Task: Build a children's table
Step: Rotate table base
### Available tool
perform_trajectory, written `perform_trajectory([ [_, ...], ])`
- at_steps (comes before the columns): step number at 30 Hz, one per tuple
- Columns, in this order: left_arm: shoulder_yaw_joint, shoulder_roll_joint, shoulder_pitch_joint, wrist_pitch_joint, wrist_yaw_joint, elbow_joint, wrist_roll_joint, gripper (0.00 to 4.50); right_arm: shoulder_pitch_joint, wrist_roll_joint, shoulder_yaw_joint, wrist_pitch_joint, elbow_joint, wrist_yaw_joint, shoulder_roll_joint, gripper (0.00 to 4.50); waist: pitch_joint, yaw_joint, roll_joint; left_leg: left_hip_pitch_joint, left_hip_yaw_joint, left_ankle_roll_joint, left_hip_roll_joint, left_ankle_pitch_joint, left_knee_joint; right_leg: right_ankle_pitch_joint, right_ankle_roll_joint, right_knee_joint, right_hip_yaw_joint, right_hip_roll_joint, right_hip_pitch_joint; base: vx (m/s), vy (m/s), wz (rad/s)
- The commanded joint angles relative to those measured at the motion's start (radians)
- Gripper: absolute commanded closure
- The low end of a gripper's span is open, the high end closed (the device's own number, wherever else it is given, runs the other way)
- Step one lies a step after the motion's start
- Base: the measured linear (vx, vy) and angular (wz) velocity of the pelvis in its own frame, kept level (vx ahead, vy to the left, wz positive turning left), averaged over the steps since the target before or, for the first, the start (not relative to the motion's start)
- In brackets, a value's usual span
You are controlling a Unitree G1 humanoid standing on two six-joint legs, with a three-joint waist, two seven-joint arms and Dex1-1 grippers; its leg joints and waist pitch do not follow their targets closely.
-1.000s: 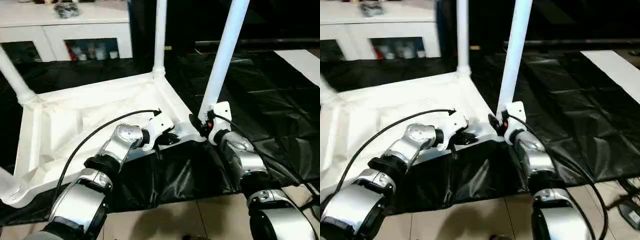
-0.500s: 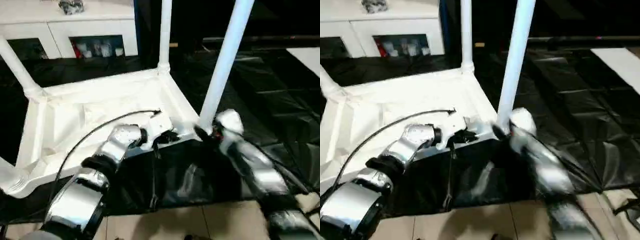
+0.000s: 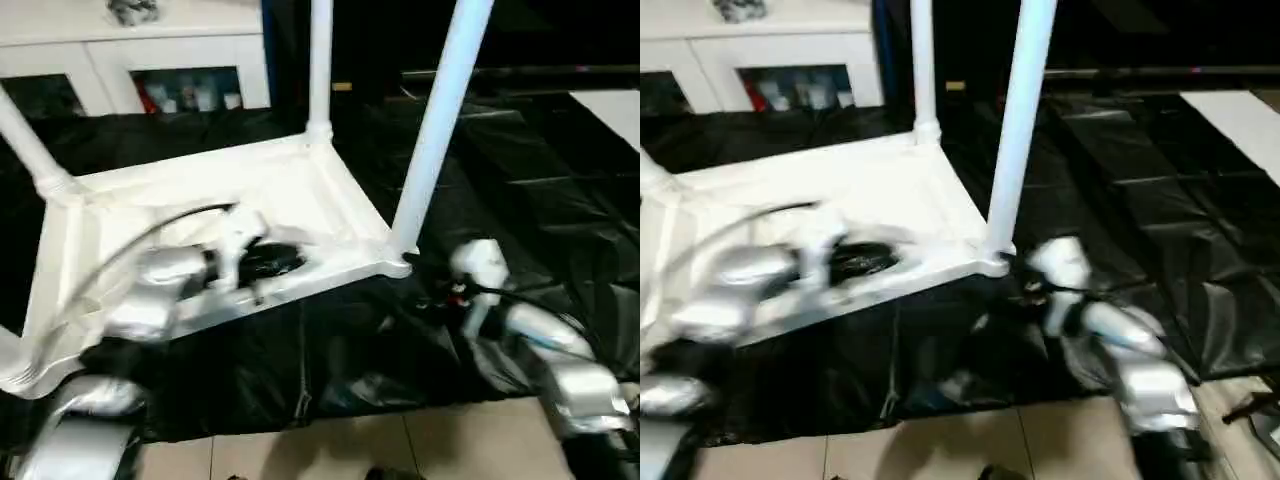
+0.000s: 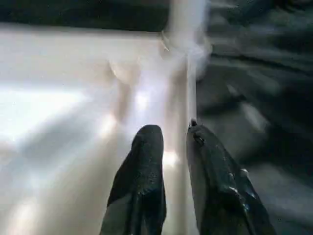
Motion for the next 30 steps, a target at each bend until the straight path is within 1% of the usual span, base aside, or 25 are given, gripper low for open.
perform_trajectory([
  [1, 0.018, 0.047, 0.037, 0.086, -0.047, -0.093, -0.036, 3.54, -0.043, -0.018, 0.008, 0.006, 0.045, -0.015, 0.018, 1.37, -0.058, 0.003, -0.007, 0.01, 0.007, 0.051, 0.013, -0.279, -0.067, -0.343, -0.205, -0.062, 0.039, -0.035, 0.052, 0.0, 0.0, 0.0],
  [2, 0.025, 0.083, 0.069, 0.127, -0.057, -0.135, -0.051, 3.54, -0.067, -0.027, 0.015, 0.005, 0.078, -0.031, 0.036, 1.37, -0.058, 0.005, -0.004, 0.014, 0.007, 0.041, 0.013, -0.273, -0.067, -0.328, -0.212, -0.057, 0.043, -0.038, 0.049, 0.0, 0.0, 0.0],
  [3, 0.051, 0.142, 0.12, 0.167, -0.061, -0.172, -0.057, 3.54, -0.127, -0.055, 0.025, -0.021, 0.172, -0.069, 0.076, 1.37, -0.056, 0.004, -0.01, 0.009, 0.005, 0.031, 0.013, -0.275, -0.07, -0.327, -0.21, -0.051, 0.042, -0.036, 0.051, 0.0, 0.0, 0.0],
  [4, 0.061, 0.16, 0.141, 0.191, -0.055, -0.197, -0.063, 3.54, -0.142, -0.059, 0.031, -0.026, 0.191, -0.082, 0.084, 1.37, -0.051, 0.001, -0.002, 0.01, 0.005, 0.021, 0.009, -0.301, -0.072, -0.369, -0.199, -0.053, 0.043, -0.036, 0.046, 0.0, 0.0, 0.0],
  [5, 0.061, 0.16, 0.141, 0.191, -0.055, -0.197, -0.063, 3.54, -0.142, -0.059, 0.031, -0.026, 0.191, -0.082, 0.084, 1.37, -0.051, 0.004, 0.001, 0.016, 0.004, 0.014, 0.009, -0.31, -0.069, -0.384, -0.192, -0.055, 0.042, -0.037, 0.044, 0.0, 0.0, 0.0],
  [6, 0.078, 0.19, 0.182, 0.229, -0.055, -0.238, -0.069, 3.54, -0.176, -0.062, 0.029, -0.026, 0.24, -0.111, 0.103, 1.37, -0.052, 0.009, 0.003, 0.026, 0.007, 0.008, 0.009, -0.322, -0.067, -0.386, -0.183, -0.061, 0.045, -0.034, 0.04, 0.0, 0.0, 0.0],
  [7, 0.09, 0.21, 0.211, 0.253, -0.057, -0.261, -0.072, 3.54, -0.202, -0.066, 0.025, -0.036, 0.278, -0.132, 0.116, 1.37, -0.052, 0.013, -0.019, 0.019, 0.006, 0.007, 0.011, -0.308, -0.07, -0.362, -0.191, -0.052, 0.047, -0.037, 0.045, 0.0, 0.0, 0.0],
  [8, 0.097, 0.223, 0.229, 0.269, -0.059, -0.275, -0.074, 3.54, -0.217, -0.068, 0.023, -0.042, 0.302, -0.144, 0.124, 1.37, -0.055, 0.016, -0.012, 0.014, 0.001, 0.0, 0.013, -0.299, -0.071, -0.356, -0.196, -0.042, 0.047, -0.043, 0.052, 0.0, 0.0, 0.0],
  [9, 0.114, 0.252, 0.277, 0.298, -0.061, -0.308, -0.071, 3.54, -0.259, -0.07, 0.011, -0.044, 0.365, -0.183, 0.146, 1.37, -0.052, 0.016, -0.004, 0.021, 0.003, -0.007, 0.013, -0.308, -0.073, -0.37, -0.191, -0.046, 0.048, -0.039, 0.043, 0.0, 0.0, 0.0],
  [10, 0.139, 0.29, 0.368, 0.342, -0.054, -0.376, -0.069, 3.54, -0.32, -0.078, -0.013, -0.065, 0.462, -0.24, 0.175, 1.37, -0.053, 0.013, -0.011, 0.02, 0.001, -0.015, 0.013, -0.309, -0.073, -0.36, -0.195, -0.041, 0.049, -0.041, 0.044, 0.0, 0.0, 0.0],
  [11, 0.139, 0.29, 0.368, 0.342, -0.054, -0.376, -0.069, 3.54, -0.32, -0.078, -0.013, -0.065, 0.462, -0.24, 0.175, 1.37, -0.05, 0.006, -0.011, 0.013, -0.001, -0.016, 0.012, -0.306, -0.077, -0.356, -0.194, -0.04, 0.049, -0.039, 0.049, 0.0, 0.0, 0.0],
  [12, 0.154, 0.306, 0.434, 0.361, -0.037, -0.423, -0.067, 3.54, -0.36, -0.085, -0.033, -0.082, 0.53, -0.292, 0.189, 1.37, -0.049, 0.01, -0.008, 0.025, 0.004, -0.015, 0.01, -0.318, -0.074, -0.356, -0.186, -0.048, 0.049, -0.032, 0.04, 0.0, 0.0, 0.0],
  [13, 0.159, 0.307, 0.459, 0.363, -0.03, -0.438, -0.067, 3.54, -0.375, -0.091, -0.04, -0.09, 0.556, -0.317, 0.19, 1.37, -0.05, 0.009, -0.006, 0.03, 0.005, -0.019, 0.013, -0.321, -0.072, -0.336, -0.197, -0.045, 0.052, -0.034, 0.035, 0.0, 0.0, 0.0],
  [14, 0.172, 0.302, 0.5, 0.359, -0.011, -0.46, -0.063, 3.54, -0.399, -0.1, -0.055, -0.106, 0.601, -0.369, 0.191, 1.37, -0.051, 0.008, -0.007, 0.022, 0.003, -0.017, 0.011, -0.314, -0.075, -0.314, -0.204, -0.041, 0.051, -0.033, 0.044, 0.0, 0.0, 0.0],
  [16, 0.191, 0.291, 0.557, 0.346, 0.027, -0.485, -0.056, 3.54, -0.439, -0.106, -0.088, -0.124, 0.675, -0.446, 0.184, 1.37, -0.049, 0.015, -0.007, 0.03, 0.007, -0.021, 0.01, -0.327, -0.074, -0.307, -0.204, -0.044, 0.052, -0.028, 0.038, 0.0, 0.0, 0.0],
  [17, 0.206, 0.276, 0.574, 0.32, 0.055, -0.482, -0.044, 3.54, -0.452, -0.107, -0.102, -0.132, 0.7, -0.478, 0.176, 1.37, -0.049, 0.018, -0.007, 0.031, 0.008, -0.021, 0.01, -0.332, -0.073, -0.309, -0.202, -0.045, 0.053, -0.028, 0.036, 0.0, 0.0, 0.0],
  [18, 0.224, 0.257, 0.593, 0.287, 0.094, -0.473, -0.029, 3.54, -0.468, -0.105, -0.116, -0.145, 0.732, -0.514, 0.163, 1.37, -0.049, 0.025, -0.01, 0.036, 0.01, -0.021, 0.008, -0.343, -0.072, -0.32, -0.193, -0.048, 0.054, -0.026, 0.034, 0.0, 0.0, 0.0],
  [19, 0.228, 0.254, 0.599, 0.281, 0.104, -0.472, -0.025, 3.54, -0.473, -0.103, -0.12, -0.149, 0.742, -0.523, 0.159, 1.37, -0.048, 0.028, -0.012, 0.036, 0.012, -0.019, 0.005, -0.347, -0.07, -0.318, -0.186, -0.047, 0.058, -0.023, 0.032, 0.0, 0.0, 0.0],
  [21, 0.231, 0.253, 0.611, 0.264, 0.119, -0.47, -0.013, 3.54, -0.482, -0.103, -0.127, -0.156, 0.761, -0.544, 0.148, 1.37, -0.05, 0.032, -0.013, 0.031, 0.008, -0.014, 0.004, -0.346, -0.072, -0.322, -0.174, -0.045, 0.06, -0.022, 0.036, 0.0, 0.0, 0.0],
  [22, 0.234, 0.251, 0.617, 0.253, 0.129, -0.47, -0.006, 3.54, -0.487, -0.103, -0.131, -0.161, 0.773, -0.554, 0.142, 1.37, -0.051, 0.032, -0.015, 0.028, 0.007, -0.011, 0.004, -0.346, -0.072, -0.32, -0.169, -0.044, 0.06, -0.022, 0.039, 0.0, 0.0, 0.0],
  [23, 0.25, 0.238, 0.63, 0.233, 0.171, -0.474, 0.0, 3.54, -0.503, -0.102, -0.145, -0.182, 0.814, -0.571, 0.128, 1.37, -0.051, 0.031, -0.02, 0.025, 0.007, -0.01, 0.004, -0.342, -0.072, -0.317, -0.168, -0.042, 0.061, -0.023, 0.04, 0.0, 0.0, 0.0],
  [26, 0.279, 0.217, 0.624, 0.207, 0.222, -0.47, -0.007, 3.54, -0.523, -0.107, -0.16, -0.211, 0.867, -0.587, 0.107, 1.37, -0.053, 0.031, -0.016, 0.026, 0.008, -0.005, 0.003, -0.341, -0.068, -0.314, -0.175, -0.042, 0.062, -0.024, 0.039, 0.0, 0.0, 0.0],
  [28, 0.287, 0.214, 0.617, 0.208, 0.229, -0.467, -0.012, 3.54, -0.526, -0.109, -0.163, -0.215, 0.876, -0.59, 0.099, 1.37, -0.052, 0.032, -0.02, 0.024, 0.009, -0.002, 0.001, -0.345, -0.065, -0.326, -0.172, -0.042, 0.061, -0.023, 0.038, 0.0, 0.0, 0.0],
  [30, 0.297, 0.209, 0.607, 0.19, 0.251, -0.463, -0.015, 3.54, -0.536, -0.111, -0.171, -0.23, 0.903, -0.601, 0.089, 1.37, -0.052, 0.036, -0.02, 0.026, 0.01, -0.001, 0.0, -0.352, -0.064, -0.343, -0.166, -0.044, 0.061, -0.022, 0.036, 0.0, 0.0, 0.0],
])
